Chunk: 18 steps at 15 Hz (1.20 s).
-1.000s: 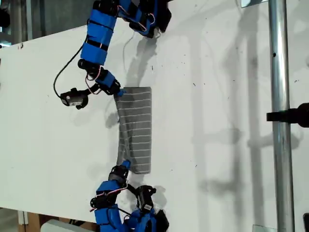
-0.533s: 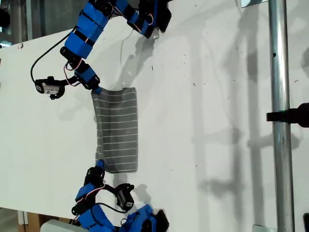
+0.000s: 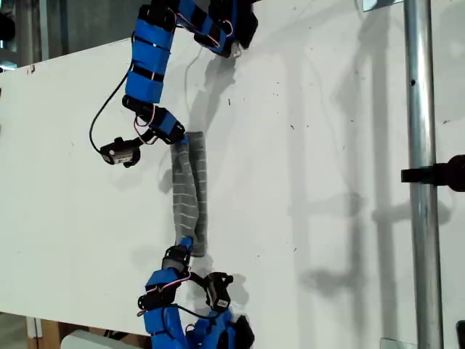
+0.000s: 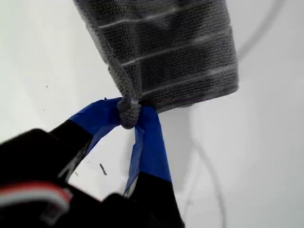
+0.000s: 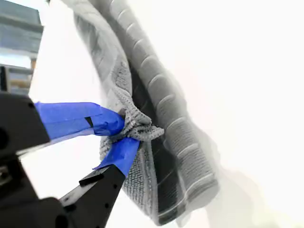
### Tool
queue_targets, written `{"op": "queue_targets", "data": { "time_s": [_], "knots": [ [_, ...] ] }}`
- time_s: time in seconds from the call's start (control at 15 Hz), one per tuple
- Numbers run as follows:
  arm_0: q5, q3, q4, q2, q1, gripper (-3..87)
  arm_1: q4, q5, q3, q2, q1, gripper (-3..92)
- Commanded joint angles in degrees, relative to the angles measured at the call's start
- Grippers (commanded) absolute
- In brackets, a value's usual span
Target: Grasp corners of a towel and fold twice.
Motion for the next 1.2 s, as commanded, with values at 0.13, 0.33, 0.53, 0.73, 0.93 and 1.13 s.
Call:
{"op": "queue_targets", "data": {
  "time_s": [0.13,0.33,0.53,0.73,0.93,1.13],
  "knots": [
    [-8.2,19.2,-15.5,7.6,3.6,3.7,-6.4,2.7,1.3,-9.8,0.2,-0.3],
    [-7.0,16.2,-9.2,2.5,1.0,19.9,-7.7,4.1,-0.4,-11.7,2.4,11.6],
    [-10.7,12.2,3.3,7.5,0.3,27.7,-0.8,5.4,1.8,0.3,3.2,36.3],
    [-12.6,12.6,14.9,27.8,-1.1,26.9,8.1,11.2,7.6,19.0,5.2,36.1],
    [-15.6,22.9,15.8,59.6,5.0,14.0,10.7,26.3,25.0,44.5,7.7,36.0],
    [-22.5,36.9,15.2,80.3,13.1,6.9,12.7,42.9,52.3,85.8,4.8,28.9]
  ]
}}
